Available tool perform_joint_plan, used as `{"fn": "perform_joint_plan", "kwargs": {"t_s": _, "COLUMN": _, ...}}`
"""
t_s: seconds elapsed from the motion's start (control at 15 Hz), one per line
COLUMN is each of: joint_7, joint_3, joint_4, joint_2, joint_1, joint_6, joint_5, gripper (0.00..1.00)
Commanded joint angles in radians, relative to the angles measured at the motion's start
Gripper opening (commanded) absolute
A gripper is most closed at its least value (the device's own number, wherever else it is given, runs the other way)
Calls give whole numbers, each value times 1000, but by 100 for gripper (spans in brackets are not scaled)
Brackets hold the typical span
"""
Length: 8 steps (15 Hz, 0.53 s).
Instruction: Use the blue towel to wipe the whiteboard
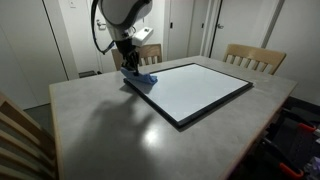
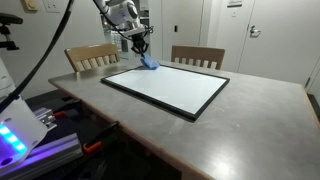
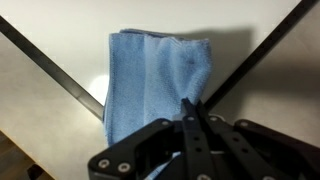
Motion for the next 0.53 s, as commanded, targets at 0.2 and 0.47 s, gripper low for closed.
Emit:
{"fn": "perform_joint_plan", "kwargs": {"t_s": 0.2, "joint_7": -37, "joint_3": 54, "joint_4": 19, "joint_2": -88, "joint_1": -53, "joint_6": -10, "joint_5": 113, "gripper": 1}}
{"fn": "perform_joint_plan", "kwargs": {"t_s": 0.47, "joint_7": 33, "joint_3": 69, "joint_4": 54, "joint_2": -101, "joint_1": -48, "joint_6": 36, "joint_5": 173, "gripper": 1}}
